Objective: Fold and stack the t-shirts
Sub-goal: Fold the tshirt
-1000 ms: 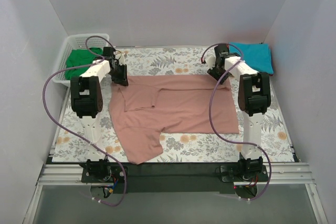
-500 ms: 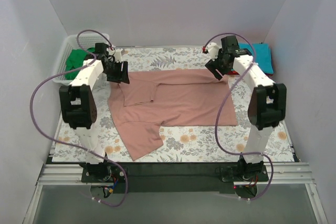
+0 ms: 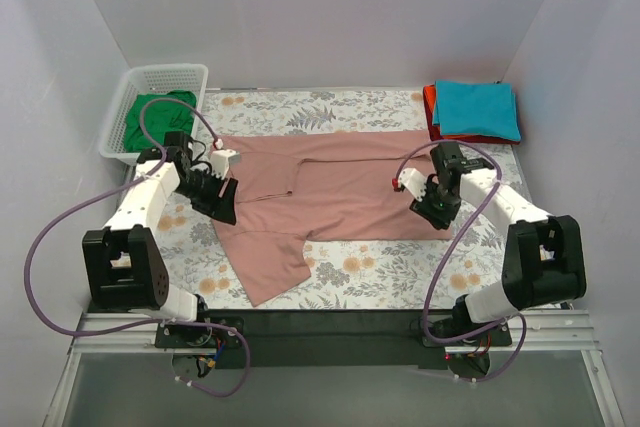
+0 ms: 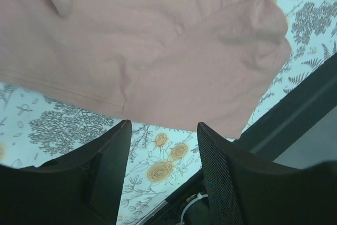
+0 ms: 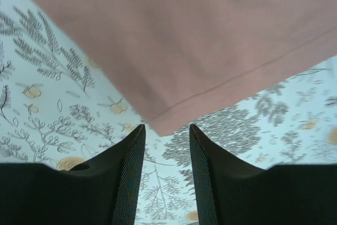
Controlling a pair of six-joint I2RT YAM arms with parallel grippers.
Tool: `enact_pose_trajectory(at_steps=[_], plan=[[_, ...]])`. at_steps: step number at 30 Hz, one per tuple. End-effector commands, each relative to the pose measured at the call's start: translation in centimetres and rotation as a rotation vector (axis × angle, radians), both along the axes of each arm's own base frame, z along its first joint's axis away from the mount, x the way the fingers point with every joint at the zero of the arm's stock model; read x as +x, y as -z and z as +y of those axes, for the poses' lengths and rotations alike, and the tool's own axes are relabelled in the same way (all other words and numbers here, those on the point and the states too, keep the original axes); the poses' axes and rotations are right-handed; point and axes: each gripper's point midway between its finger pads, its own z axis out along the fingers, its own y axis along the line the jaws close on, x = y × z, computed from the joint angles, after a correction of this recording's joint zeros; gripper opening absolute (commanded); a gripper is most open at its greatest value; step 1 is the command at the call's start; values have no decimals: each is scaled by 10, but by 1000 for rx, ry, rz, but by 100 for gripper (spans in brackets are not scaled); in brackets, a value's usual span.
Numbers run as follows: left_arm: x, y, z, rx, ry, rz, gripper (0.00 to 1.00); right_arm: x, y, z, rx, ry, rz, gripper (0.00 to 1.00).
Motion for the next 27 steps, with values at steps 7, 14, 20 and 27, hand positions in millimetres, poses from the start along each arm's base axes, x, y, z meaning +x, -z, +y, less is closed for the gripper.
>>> enact_pose_trajectory(at_steps=[7, 14, 20, 27], plan=[[-23, 12, 5, 50, 57, -40, 51, -20, 19, -14, -56, -61, -16, 42], [-32, 24, 7, 71, 79, -44, 51, -25, 34, -15, -60, -67, -4, 41], [-44, 39, 4, 120, 168, -87, 50, -24, 43, -23, -101, -56, -9, 33], [-40, 60, 1, 254, 287, -235, 44, -22, 44, -26, -118, -43, -17, 1]])
